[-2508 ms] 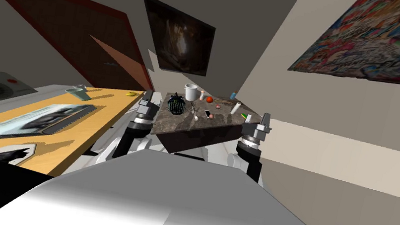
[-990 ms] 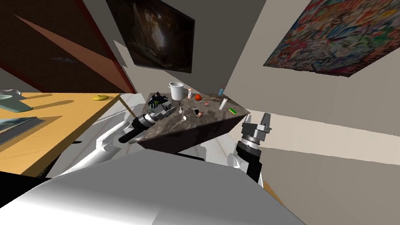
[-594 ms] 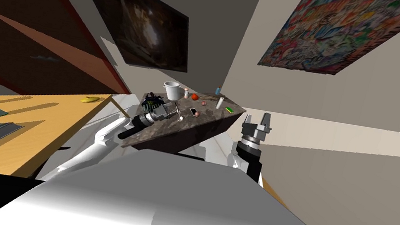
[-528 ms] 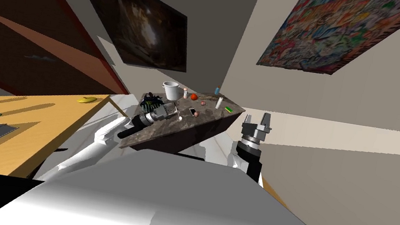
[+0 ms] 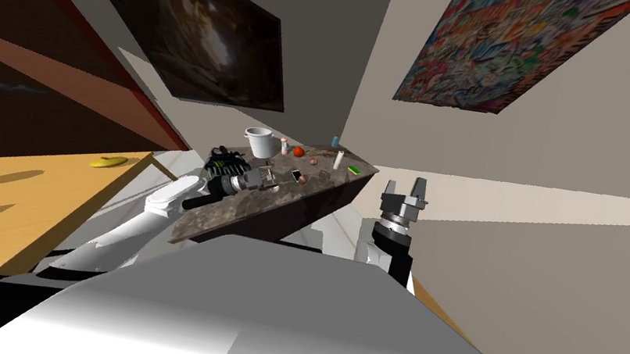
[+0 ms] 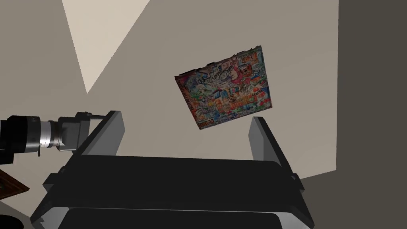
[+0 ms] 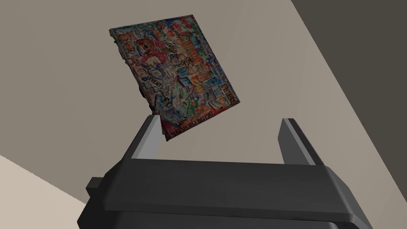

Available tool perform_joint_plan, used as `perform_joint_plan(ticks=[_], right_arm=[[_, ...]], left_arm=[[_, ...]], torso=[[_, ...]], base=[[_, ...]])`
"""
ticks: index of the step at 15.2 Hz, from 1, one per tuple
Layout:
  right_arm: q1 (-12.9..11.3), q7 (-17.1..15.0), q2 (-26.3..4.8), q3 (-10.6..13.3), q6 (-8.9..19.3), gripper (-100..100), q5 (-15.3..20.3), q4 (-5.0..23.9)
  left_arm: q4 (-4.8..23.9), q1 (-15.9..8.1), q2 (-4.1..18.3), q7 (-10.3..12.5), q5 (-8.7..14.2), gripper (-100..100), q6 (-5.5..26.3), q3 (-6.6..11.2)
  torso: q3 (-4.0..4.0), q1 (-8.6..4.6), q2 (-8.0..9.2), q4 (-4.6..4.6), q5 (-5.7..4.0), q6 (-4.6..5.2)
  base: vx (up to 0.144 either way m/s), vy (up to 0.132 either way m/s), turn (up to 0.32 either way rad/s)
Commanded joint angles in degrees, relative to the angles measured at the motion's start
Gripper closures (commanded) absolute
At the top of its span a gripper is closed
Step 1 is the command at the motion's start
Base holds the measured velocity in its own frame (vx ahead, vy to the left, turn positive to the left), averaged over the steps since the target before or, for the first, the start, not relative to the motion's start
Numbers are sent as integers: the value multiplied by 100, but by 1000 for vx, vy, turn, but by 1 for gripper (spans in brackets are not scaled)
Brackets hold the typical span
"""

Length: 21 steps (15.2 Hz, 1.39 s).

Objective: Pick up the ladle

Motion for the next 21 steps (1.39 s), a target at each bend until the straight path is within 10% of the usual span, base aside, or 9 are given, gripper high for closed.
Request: perform_joint_plan(ticks=[1, 21], right_arm=[[0, 0, 0, 0, 0, 0, 0, 0], [0, 0, 0, 0, 0, 0, 0, 0]], left_arm=[[196, -115, 167, -167, -286, -100, -179, -1], [1684, -970, 1412, -1405, -2673, -100, -1475, -95]], torso=[[0, 0, 0, 0, 0, 0], [-1, -2, -2, 0, -1, -2]], base=[[30, -38, -164], [30, -33, -112]])
